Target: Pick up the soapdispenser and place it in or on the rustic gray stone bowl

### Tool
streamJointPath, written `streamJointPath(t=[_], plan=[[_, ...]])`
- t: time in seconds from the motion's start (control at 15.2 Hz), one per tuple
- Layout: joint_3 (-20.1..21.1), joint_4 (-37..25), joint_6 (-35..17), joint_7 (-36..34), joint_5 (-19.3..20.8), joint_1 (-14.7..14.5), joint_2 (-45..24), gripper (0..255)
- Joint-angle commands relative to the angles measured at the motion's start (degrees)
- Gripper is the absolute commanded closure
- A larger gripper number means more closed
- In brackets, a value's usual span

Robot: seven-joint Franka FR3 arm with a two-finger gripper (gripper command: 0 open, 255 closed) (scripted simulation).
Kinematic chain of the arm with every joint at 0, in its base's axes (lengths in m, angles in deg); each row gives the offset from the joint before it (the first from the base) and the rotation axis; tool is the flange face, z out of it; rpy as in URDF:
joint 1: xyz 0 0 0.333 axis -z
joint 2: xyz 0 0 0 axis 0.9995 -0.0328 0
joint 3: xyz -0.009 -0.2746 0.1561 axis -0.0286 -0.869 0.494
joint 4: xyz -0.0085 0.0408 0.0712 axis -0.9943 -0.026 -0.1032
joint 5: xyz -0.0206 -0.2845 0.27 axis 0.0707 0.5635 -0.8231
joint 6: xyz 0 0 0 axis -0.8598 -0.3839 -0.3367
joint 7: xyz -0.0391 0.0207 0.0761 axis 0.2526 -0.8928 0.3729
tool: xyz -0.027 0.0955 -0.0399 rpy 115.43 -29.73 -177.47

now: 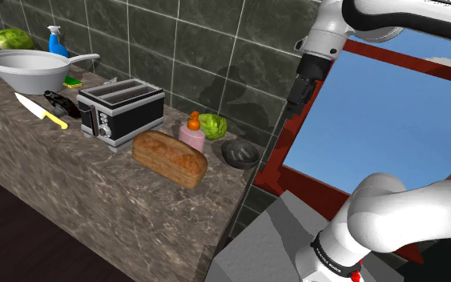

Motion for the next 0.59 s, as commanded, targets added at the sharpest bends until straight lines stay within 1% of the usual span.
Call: streamJointPath(t=[0.0,0.26,0.53], plan=[[0.00,0.00,0.00,0.00,0.00,0.00,0.00,0],[1.16,0.96,-7.65,-0.57,0.02,-0.25,-6.07,0],[2.21,0.60,-14.86,-1.24,0.19,-0.43,-13.04,0]])
